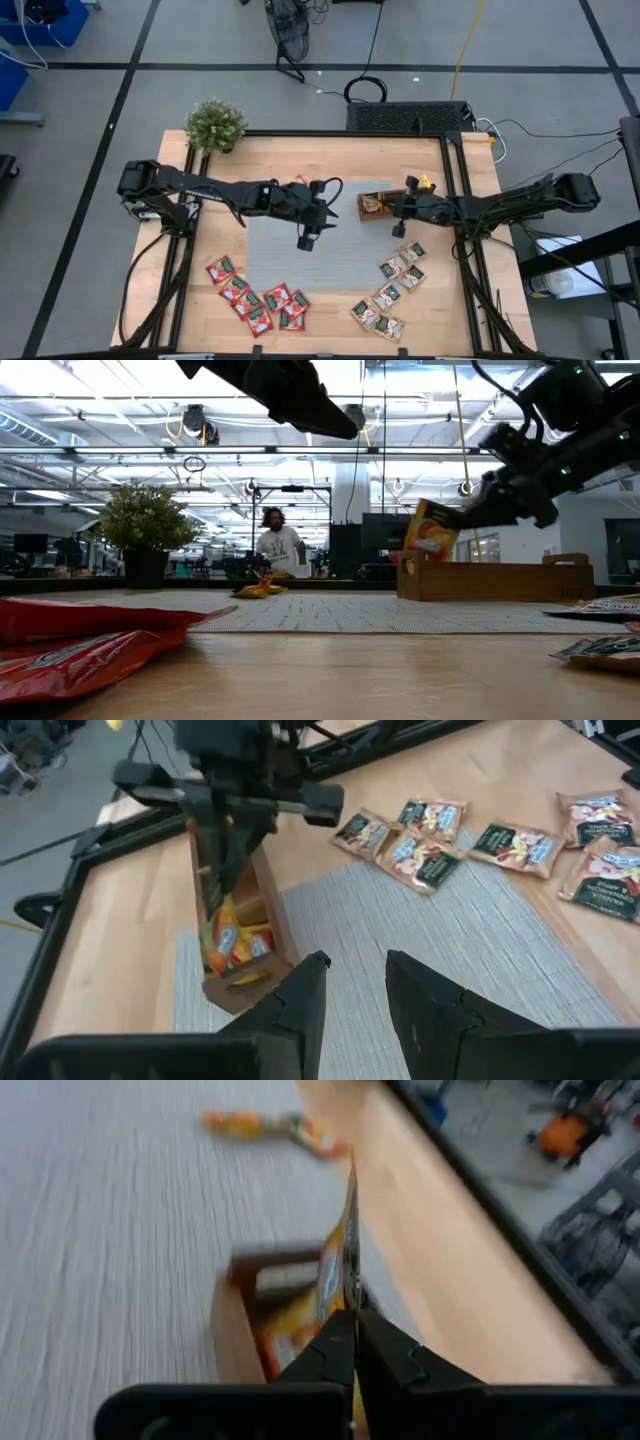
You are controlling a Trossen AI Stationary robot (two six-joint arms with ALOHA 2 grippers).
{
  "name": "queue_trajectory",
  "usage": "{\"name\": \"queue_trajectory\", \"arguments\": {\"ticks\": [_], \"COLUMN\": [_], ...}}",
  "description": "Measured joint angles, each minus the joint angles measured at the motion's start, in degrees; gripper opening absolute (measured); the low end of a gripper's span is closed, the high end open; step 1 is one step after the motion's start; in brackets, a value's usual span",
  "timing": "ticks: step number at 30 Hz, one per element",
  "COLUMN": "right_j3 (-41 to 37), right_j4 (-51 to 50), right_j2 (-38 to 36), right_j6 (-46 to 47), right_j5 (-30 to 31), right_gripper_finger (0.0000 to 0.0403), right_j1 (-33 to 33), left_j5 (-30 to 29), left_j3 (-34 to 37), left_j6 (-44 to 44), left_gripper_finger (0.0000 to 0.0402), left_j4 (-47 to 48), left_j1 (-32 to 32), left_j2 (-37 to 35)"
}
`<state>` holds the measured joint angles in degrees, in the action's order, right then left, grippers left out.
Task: Pick & Place Tea
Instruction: Put the yellow tea bag into the left section of the wooden organizer
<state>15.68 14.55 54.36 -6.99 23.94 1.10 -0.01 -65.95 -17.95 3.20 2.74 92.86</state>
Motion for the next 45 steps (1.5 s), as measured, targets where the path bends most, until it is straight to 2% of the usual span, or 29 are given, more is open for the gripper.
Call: {"name": "queue_trajectory", "arguments": {"ticks": [2, 6, 9, 17, 21, 25, 38, 40, 45], "right_j3": [0.0, 1.2, 4.3, 20.6, 28.6, 32.3, 32.9, 32.9, 32.9], "right_j4": [-1.2, -3.9, -9.3, -35.1, -45.5, -47.5, -46.1, -45.6, -45.2], "right_j2": [0.0, -0.3, -0.4, 2.9, 8.1, 13.0, 22.3, 23.2, 24.7], "right_j6": [1.0, 1.9, 2.0, 3.3, 2.6, 0.5, -1.7, -1.7, 0.9], "right_j5": [-0.3, -5.0, -5.0, -4.8, -9.6, -15.1, -16.6, -15.8, -8.7], "right_gripper_finger": [0.0000, 0.0000, 0.0000, 0.0000, 0.0000, 0.0000, 0.0000, 0.0000, 0.0002], "right_j1": [-0.2, -1.1, -1.1, -1.5, -3.3, -5.1, -7.2, -7.2, -7.2], "left_j5": [0.0, 0.0, 0.0, 0.0, 0.0, 0.0, 0.0, 0.0, 0.0], "left_j3": [0.0, 0.0, 0.0, 0.0, 0.0, 0.0, 0.0, 0.0, 0.0], "left_j6": [-0.4, -1.0, -0.8, -0.8, -1.0, -1.0, -0.1, -0.1, 0.0], "left_gripper_finger": [0.0113, 0.0113, 0.0113, 0.0113, 0.0113, 0.0113, 0.0113, 0.0113, 0.0113], "left_j4": [-0.3, -0.7, -0.7, -0.3, -0.4, -0.4, 0.0, 0.0, 0.1], "left_j1": [0.0, -0.2, -0.5, -1.0, -1.0, -1.0, -1.0, -1.0, -1.0], "left_j2": [0.0, 0.0, 0.0, 0.0, 0.0, 0.0, 0.0, 0.0, 0.0]}}
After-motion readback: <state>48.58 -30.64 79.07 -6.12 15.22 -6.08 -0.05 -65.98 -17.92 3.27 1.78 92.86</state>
